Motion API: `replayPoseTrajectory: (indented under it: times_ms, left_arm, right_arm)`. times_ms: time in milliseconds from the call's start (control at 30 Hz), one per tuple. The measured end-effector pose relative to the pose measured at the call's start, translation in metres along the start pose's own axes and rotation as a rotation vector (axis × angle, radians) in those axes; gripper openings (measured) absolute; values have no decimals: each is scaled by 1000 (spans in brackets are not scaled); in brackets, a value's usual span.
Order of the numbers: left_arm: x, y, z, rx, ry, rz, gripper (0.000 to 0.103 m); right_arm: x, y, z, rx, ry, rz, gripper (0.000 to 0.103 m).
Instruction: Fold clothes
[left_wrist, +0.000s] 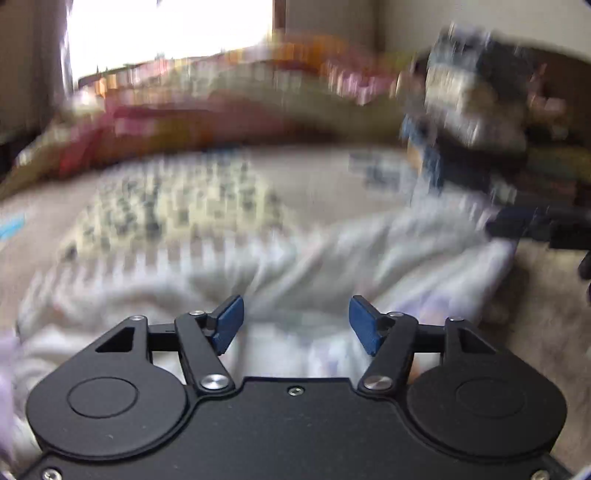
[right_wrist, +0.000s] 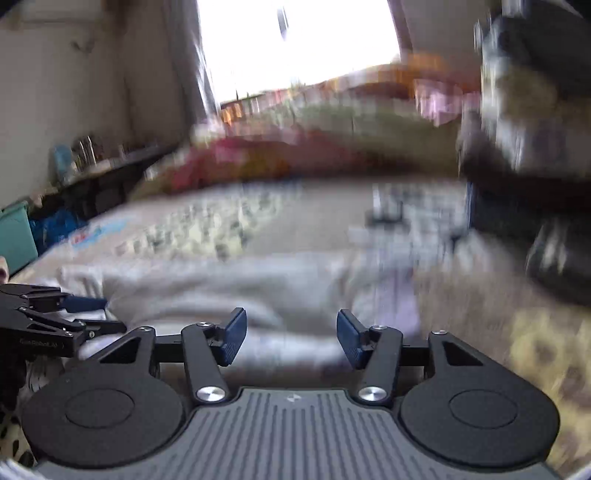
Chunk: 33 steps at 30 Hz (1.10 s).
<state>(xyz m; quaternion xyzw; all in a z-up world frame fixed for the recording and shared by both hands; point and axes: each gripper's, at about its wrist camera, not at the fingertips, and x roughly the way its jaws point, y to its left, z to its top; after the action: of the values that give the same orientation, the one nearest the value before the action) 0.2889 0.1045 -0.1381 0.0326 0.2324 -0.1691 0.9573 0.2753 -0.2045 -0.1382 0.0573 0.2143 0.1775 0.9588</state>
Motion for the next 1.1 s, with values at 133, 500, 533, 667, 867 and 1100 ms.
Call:
replayPoseTrajectory:
  times_ms: [133, 500, 533, 667, 867, 1100]
  left_arm:
    - [20, 3, -16, 1, 108, 48, 68]
    - [-24, 69, -22, -226, 16, 293, 68]
    - [-17, 75, -29, -217, 72, 280, 68]
    - [-29, 78, -20, -258, -32, 276, 68]
    - [-8, 85, -27, -236, 54, 328, 71]
    - [-45, 94, -14, -379, -106, 342, 71]
  right_arm:
    - [20, -7, -10, 5, 115, -14, 63]
    - [21, 21, -7, -58, 72, 47, 64]
    - [21, 22, -7, -58, 78, 45, 64]
    - [24, 23, -8, -57, 102, 40, 63]
    - [29, 16, -9, -35, 134, 20, 64]
    - [16, 10, -4, 27, 90, 59, 64]
